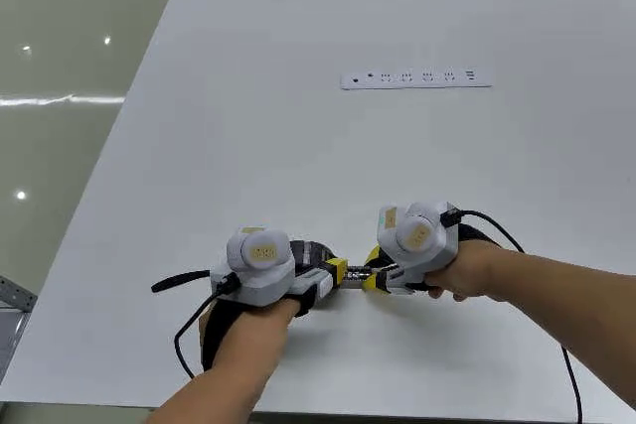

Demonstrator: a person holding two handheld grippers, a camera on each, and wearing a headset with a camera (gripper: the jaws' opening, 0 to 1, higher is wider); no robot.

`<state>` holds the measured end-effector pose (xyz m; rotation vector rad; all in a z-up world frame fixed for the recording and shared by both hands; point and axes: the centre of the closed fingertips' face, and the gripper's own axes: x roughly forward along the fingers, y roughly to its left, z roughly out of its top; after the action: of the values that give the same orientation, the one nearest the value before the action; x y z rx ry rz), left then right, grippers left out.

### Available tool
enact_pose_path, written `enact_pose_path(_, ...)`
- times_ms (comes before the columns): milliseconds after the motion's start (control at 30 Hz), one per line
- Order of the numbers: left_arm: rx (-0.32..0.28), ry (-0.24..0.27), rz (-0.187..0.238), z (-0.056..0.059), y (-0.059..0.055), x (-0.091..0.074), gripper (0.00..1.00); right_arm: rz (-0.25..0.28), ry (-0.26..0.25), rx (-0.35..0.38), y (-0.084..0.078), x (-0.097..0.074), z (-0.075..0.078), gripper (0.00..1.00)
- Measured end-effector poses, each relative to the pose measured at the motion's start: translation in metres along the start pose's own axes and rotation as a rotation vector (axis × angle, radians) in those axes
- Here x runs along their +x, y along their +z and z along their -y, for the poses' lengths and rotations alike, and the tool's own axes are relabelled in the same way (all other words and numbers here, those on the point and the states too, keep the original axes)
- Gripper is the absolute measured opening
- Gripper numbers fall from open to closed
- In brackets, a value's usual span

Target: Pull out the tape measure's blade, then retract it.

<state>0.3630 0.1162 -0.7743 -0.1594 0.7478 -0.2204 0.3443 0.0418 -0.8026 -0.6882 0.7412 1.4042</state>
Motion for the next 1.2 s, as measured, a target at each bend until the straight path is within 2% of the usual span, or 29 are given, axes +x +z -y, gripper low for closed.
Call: enact_pose_path(1200,-0.009,-0.006,-0.009,0.000,0.000,0.000,0.61,0.020,0.014,-0.006,0.016,0.013,-0.002,0.11)
